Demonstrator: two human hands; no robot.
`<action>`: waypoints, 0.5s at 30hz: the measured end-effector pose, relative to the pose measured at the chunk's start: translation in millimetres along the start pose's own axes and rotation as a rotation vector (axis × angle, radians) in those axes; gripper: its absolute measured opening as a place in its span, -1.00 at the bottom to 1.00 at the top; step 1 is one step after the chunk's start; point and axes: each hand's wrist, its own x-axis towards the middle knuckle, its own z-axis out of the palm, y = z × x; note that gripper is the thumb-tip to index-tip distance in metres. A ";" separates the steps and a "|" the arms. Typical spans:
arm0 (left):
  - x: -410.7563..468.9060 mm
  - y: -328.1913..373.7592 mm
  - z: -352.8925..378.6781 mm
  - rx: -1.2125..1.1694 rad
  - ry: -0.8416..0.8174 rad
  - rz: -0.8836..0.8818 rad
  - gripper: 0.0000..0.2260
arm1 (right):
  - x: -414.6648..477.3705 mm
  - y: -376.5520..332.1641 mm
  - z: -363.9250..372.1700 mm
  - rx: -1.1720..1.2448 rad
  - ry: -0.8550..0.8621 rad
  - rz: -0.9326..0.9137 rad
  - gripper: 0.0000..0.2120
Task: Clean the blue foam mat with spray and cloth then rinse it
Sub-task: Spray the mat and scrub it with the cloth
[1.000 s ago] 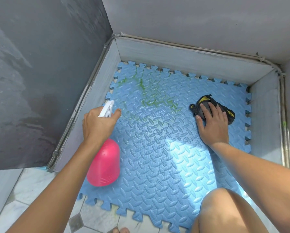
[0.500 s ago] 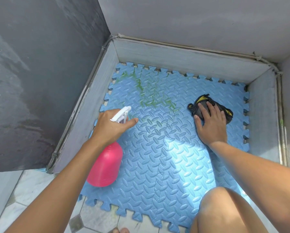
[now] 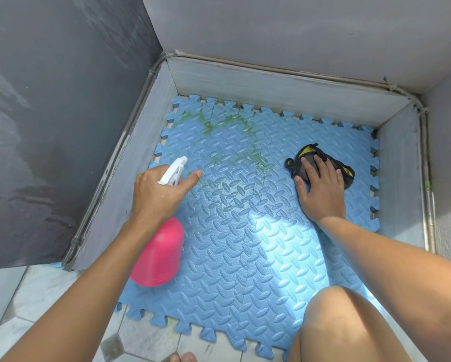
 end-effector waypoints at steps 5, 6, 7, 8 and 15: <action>6.1 -2.1 -2.2 -0.022 0.000 0.013 -0.44 | 0.5 0.1 -0.9 -0.004 -0.003 0.000 -0.49; 5.9 -1.7 -2.5 -0.015 0.008 0.010 -0.42 | 0.5 0.0 -0.9 -0.005 -0.003 0.000 -0.48; 5.4 -1.5 -2.4 -0.011 0.021 0.005 -0.40 | 0.2 -0.1 -0.6 -0.006 -0.003 0.000 -0.48; 4.4 -1.4 -3.0 -0.004 0.037 0.005 -0.39 | 0.0 -0.4 -0.5 -0.007 -0.004 0.000 -0.48; 8.7 -1.7 -7.5 0.020 0.024 -0.018 -0.38 | 0.4 -0.7 -1.3 -0.006 -0.007 0.003 -0.48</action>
